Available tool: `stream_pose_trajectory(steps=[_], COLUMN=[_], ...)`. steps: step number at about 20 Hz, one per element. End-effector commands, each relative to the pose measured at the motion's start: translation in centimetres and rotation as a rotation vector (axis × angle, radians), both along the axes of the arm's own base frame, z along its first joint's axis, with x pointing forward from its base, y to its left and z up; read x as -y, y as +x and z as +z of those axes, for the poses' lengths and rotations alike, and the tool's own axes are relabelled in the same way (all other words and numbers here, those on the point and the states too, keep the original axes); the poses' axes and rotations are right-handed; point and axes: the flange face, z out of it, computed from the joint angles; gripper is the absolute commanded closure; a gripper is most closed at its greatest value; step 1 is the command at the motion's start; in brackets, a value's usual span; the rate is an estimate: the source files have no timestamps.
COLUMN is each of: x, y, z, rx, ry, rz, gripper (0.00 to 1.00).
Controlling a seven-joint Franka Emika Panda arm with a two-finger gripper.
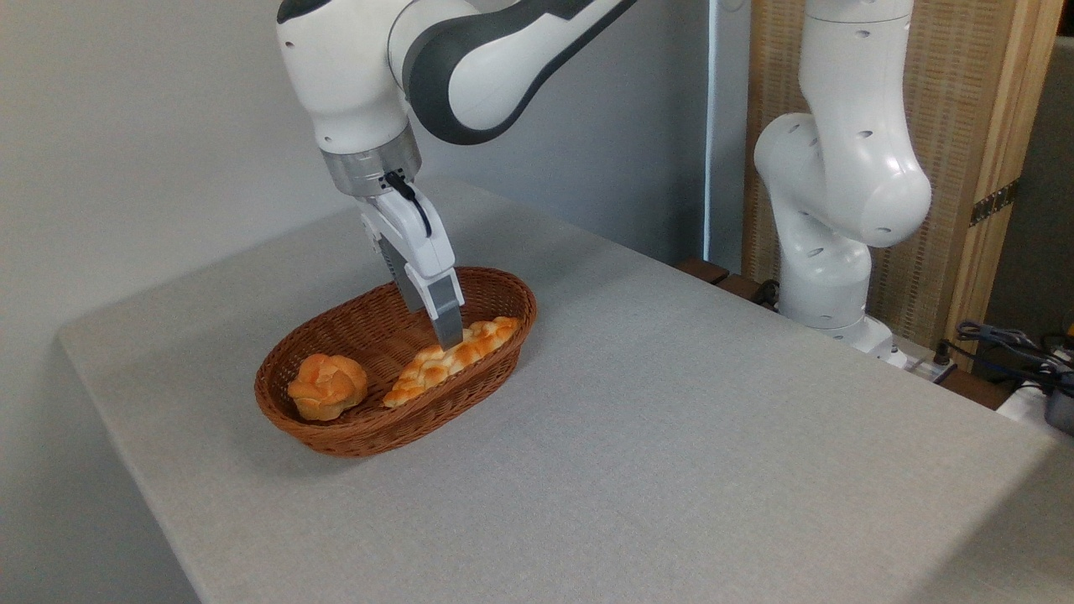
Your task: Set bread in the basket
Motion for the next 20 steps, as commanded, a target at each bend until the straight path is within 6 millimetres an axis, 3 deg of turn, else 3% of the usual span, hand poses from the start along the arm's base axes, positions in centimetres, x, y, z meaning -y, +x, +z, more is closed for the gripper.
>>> stream_pose_trajectory(steps=[1,4,6,11,14,20], x=[-1.3,-5.1,-6.2,-11.5,-13.6,-12.6], y=[0.6,2.6,2.7,3.7,4.7,5.9], z=[3.1,7.2,9.3,12.7,14.4,13.4], rx=[0.059,0.118,0.11,0.139,0.174,0.163], ry=[-0.02,-0.022,0.007,0.044,0.035,0.049], rz=[0.035,0.094,0.089,0.114,0.158,0.158], gripper=[0.0,0.0,0.0,0.0,0.0,0.0])
